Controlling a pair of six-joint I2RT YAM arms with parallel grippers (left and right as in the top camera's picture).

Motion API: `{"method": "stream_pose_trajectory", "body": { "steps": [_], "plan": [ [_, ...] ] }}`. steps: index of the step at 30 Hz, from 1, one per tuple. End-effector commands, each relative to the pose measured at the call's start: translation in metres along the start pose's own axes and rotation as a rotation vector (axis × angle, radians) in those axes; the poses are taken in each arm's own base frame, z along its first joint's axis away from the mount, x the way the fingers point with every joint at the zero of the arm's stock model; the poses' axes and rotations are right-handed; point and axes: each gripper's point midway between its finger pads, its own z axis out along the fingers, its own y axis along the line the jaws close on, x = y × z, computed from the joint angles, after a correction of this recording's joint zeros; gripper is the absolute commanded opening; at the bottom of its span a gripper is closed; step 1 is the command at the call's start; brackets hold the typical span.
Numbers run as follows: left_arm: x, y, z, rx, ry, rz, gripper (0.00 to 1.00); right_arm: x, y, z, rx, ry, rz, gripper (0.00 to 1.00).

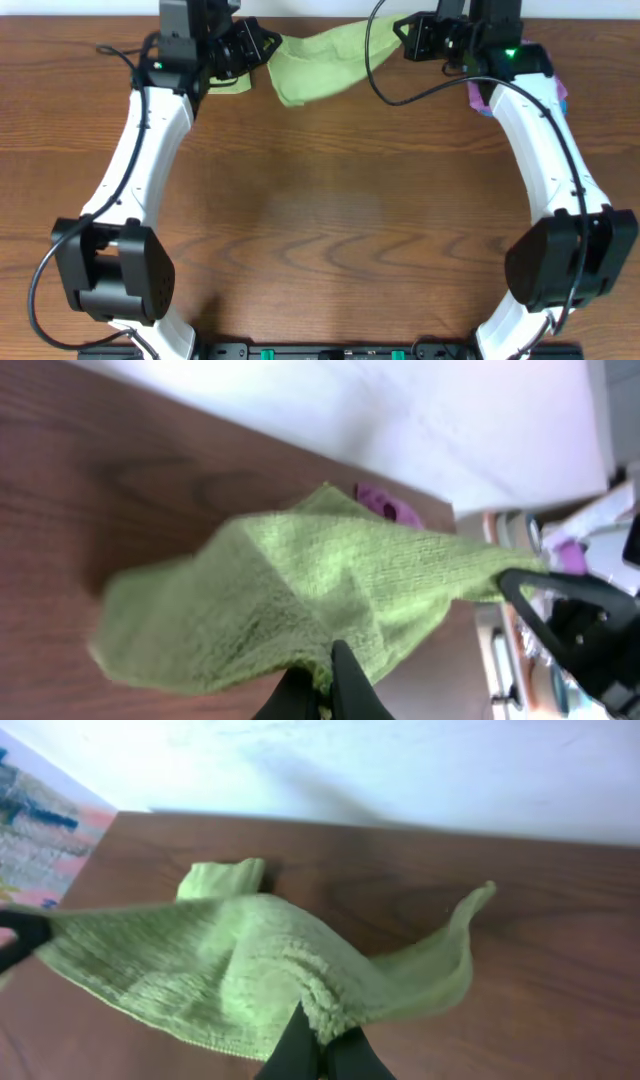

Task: Fold the cloth

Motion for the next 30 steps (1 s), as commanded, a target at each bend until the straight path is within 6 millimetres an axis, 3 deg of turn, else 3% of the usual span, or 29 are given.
{"method": "stream_pose_trajectory", "body": {
  "steps": [1, 11, 15, 22, 30],
  "plan": [
    [0.007, -0.007, -0.004, 0.017, 0.048, 0.086, 0.06, 0.011, 0.002, -0.003, 0.015, 0.049, -0.043, 0.01],
    [0.086, 0.036, -0.023, -0.148, 0.354, 0.088, 0.05, 0.096, -0.004, -0.021, 0.049, 0.390, -0.014, 0.02],
    [0.111, 0.043, -0.033, -0.172, 0.453, 0.068, 0.05, 0.124, -0.007, -0.033, 0.064, 0.507, -0.004, 0.02],
    [0.153, 0.062, -0.041, -0.210, 0.589, -0.016, 0.06, 0.162, -0.010, -0.042, 0.064, 0.640, 0.016, 0.01],
    [0.218, 0.089, -0.043, -0.215, 0.741, -0.136, 0.06, 0.227, -0.016, -0.048, 0.047, 0.730, 0.077, 0.01]
  ]
}}
